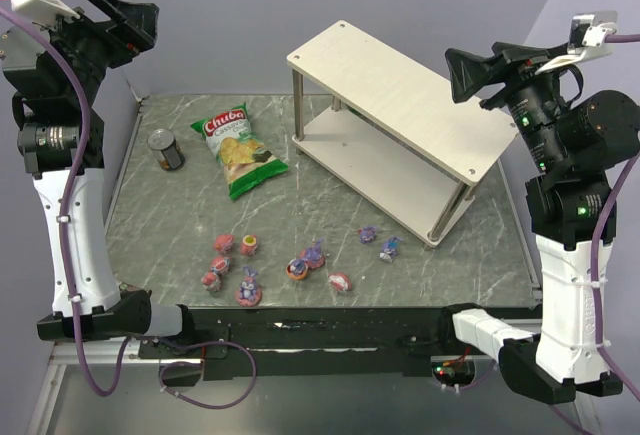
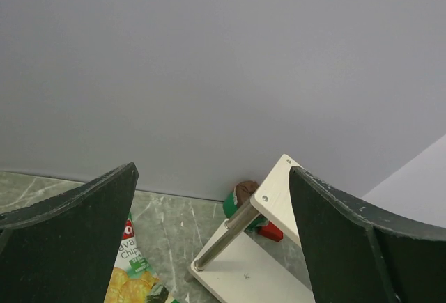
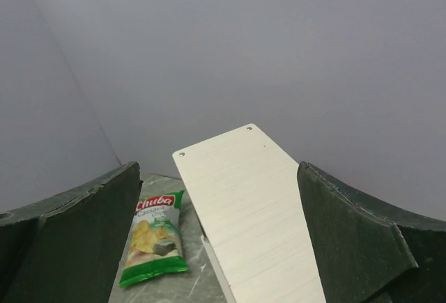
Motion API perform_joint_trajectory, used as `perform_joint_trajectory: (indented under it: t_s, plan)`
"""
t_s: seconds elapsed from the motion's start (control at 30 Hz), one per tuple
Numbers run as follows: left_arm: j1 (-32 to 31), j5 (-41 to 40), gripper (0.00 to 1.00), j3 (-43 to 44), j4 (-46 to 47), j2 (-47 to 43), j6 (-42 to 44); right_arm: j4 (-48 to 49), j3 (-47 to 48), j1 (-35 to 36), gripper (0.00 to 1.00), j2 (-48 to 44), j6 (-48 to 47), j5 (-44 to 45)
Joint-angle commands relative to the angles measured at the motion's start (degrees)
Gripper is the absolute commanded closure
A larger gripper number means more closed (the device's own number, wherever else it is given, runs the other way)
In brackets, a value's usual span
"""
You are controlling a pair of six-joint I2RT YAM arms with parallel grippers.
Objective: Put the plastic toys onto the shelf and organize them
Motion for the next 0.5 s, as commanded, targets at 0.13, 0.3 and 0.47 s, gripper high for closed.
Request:
perform_joint_trajectory:
  t_s: [0.13,0.3,0.47]
  plan:
    - [0.18,0.19,0.04,-2.50,2.06,-0.56,-1.17,1.46,-1.14,-0.26,0.00,-0.52,2.34,-1.33]
    - [0.10,2.22,0.04,-3.74,1.71,-0.39,0.41,-4.59,4.22,0.70,0.00,4.05,-2.49,-14.05]
    - [0.36,1.16,0.04,-5.76,2.67,-0.21,-1.52,-3.38,-1.64,13.95,0.00,3.88,-11.44,-15.14]
